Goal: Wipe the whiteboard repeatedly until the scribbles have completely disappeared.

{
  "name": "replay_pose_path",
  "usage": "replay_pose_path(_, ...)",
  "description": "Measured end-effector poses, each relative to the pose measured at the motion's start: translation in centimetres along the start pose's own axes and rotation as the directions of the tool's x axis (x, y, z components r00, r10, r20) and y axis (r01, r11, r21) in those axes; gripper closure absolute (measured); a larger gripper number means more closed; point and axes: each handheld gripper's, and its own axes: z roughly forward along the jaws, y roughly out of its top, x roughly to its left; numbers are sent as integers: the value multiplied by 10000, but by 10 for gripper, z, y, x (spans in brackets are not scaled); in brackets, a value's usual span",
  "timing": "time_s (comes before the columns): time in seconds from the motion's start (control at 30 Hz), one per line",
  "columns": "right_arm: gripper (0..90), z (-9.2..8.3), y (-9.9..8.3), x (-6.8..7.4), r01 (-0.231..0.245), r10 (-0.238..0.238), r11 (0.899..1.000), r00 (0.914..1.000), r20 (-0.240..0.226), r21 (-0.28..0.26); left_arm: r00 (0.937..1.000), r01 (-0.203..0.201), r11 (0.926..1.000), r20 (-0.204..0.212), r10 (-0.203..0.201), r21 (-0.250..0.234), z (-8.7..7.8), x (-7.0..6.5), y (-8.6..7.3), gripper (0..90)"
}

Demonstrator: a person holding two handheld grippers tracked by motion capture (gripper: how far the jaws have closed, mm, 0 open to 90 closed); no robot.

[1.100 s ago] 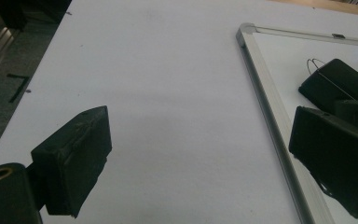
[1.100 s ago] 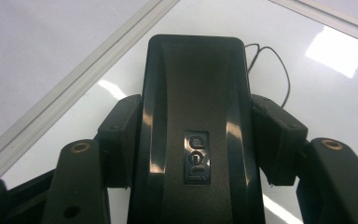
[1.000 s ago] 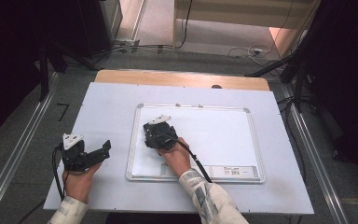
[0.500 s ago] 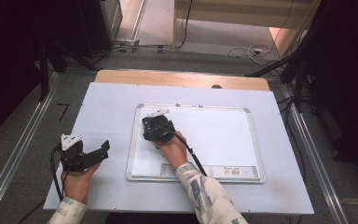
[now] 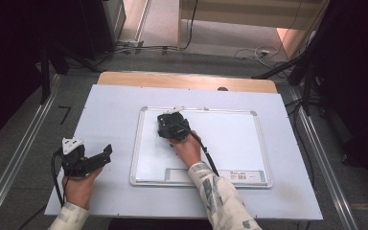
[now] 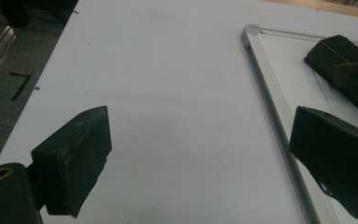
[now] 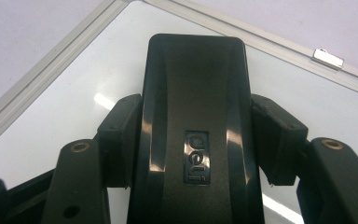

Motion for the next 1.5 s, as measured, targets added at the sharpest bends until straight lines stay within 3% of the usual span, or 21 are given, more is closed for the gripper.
replay_pose_path(0.4, 375, -16, -16, 3, 181, -181, 9997, 9998, 19, 189, 10000, -52, 10000, -15, 52, 16, 1, -2, 0, 62)
replay_pose_path(0.8, 377, -24, -25, 48, 205, -205, 9997, 9998, -58, 143, 9999, -119, 9999, 43, 119, 67, 3, -5, 0, 62)
replay_pose_path(0.93, 376, -23, -25, 58, 463, -462, 9989, 9988, -143, 99, 10000, -93, 9999, 35, 93, 53, 3, -5, 1, 62)
replay_pose_path(1.1, 377, -19, -21, 49, 444, -442, 9990, 9987, -269, 64, 10000, -94, 9999, 18, 94, 62, 2, -4, 0, 62)
replay_pose_path(1.5, 375, -11, -12, 7, -220, 219, 9998, 9994, 256, 34, 10000, -52, 10000, -31, 52, 61, 0, -2, -1, 62)
